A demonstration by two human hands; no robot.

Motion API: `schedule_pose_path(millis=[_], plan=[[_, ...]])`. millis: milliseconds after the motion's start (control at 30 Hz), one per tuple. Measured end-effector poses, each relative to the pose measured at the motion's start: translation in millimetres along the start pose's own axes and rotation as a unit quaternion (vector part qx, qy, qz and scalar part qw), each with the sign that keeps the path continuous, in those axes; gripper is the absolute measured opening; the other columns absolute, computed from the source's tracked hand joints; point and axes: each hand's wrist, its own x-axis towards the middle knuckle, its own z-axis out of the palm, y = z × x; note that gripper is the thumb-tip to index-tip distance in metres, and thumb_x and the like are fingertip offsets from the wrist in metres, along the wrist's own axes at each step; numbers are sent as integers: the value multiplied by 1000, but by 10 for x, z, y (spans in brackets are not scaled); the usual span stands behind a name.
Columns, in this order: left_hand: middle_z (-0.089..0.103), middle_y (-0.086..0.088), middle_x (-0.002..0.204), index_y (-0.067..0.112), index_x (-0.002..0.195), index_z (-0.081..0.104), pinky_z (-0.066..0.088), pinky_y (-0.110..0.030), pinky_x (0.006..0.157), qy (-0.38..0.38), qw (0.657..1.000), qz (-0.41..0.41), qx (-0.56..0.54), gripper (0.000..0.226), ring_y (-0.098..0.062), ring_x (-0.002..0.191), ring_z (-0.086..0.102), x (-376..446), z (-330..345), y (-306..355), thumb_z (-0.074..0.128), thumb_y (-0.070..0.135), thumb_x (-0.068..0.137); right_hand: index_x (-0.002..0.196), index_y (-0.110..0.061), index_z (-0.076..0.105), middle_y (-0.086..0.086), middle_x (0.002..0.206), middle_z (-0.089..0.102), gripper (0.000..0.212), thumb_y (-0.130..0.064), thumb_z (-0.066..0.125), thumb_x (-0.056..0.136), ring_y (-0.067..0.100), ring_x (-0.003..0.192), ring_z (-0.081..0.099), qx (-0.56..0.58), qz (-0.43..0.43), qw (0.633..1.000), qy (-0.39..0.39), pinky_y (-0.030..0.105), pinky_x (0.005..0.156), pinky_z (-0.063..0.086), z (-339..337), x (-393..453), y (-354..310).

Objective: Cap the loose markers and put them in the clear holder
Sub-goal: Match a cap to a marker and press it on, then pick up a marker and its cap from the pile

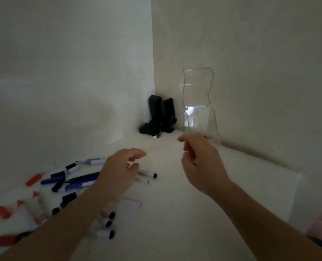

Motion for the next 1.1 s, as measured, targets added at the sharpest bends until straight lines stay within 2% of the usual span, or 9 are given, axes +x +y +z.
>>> schedule_pose_path(millis=[133,233,333,533,700,767,833,967,1100], plan=[[60,15,115,34,110,70,47,-18,89,2,996,-72,56,49,-7,110,58,-94,-425,-453,49,-7,92,136,-34,54,-12,112,54,43,-13,52,98,7,91,54,22,81,979,-185,25,84,50,661,90,-169],[60,12,112,30,115,69,45,-17,90,-7,993,-86,74,46,-9,108,58,-125,-439,-552,49,-5,93,136,-31,58,-4,124,57,36,-30,55,100,16,108,55,-23,113,964,-241,34,99,48,1073,197,-140],[61,16,112,33,116,70,40,-13,87,3,991,-74,114,44,-1,101,54,-158,-377,-594,48,1,95,135,-31,60,1,130,56,39,-46,51,101,25,120,50,-63,151,954,-252,41,104,46,1342,201,-106],[62,22,97,38,104,73,52,-21,79,54,990,-69,114,32,3,85,59,-215,-436,-639,56,12,96,109,-26,69,2,107,56,28,-45,50,101,23,100,56,-111,162,949,-246,41,87,53,1512,177,-60],[62,18,94,37,99,72,54,-28,75,160,976,-115,95,24,-1,77,58,-126,-769,-665,56,20,97,103,-23,64,-2,95,62,23,-38,46,105,13,79,56,-65,172,953,-239,32,66,45,1495,237,-12],[64,13,98,39,101,73,58,-33,74,115,978,-111,137,24,-7,76,61,19,-811,-695,56,22,97,102,-24,60,-2,94,65,22,-37,44,106,16,81,60,-30,191,953,-232,36,70,51,1482,244,-12],[62,9,99,43,103,72,56,-37,77,42,971,-82,223,24,-16,87,60,192,-747,-732,56,28,95,102,-26,59,-1,93,68,20,-38,43,104,21,83,63,-12,200,954,-224,42,77,56,1491,234,0],[55,3,99,49,109,70,41,-34,81,-89,931,-61,349,24,-26,109,46,423,-557,-712,56,39,93,101,-28,56,2,89,70,17,-37,42,104,26,79,65,11,207,955,-213,46,76,57,1503,202,38],[55,0,109,48,109,69,36,-37,83,-134,899,-51,415,22,-29,108,45,481,-418,-718,57,42,91,107,-25,54,3,82,67,19,-33,38,107,28,73,65,17,186,963,-196,46,73,56,1510,191,81]])
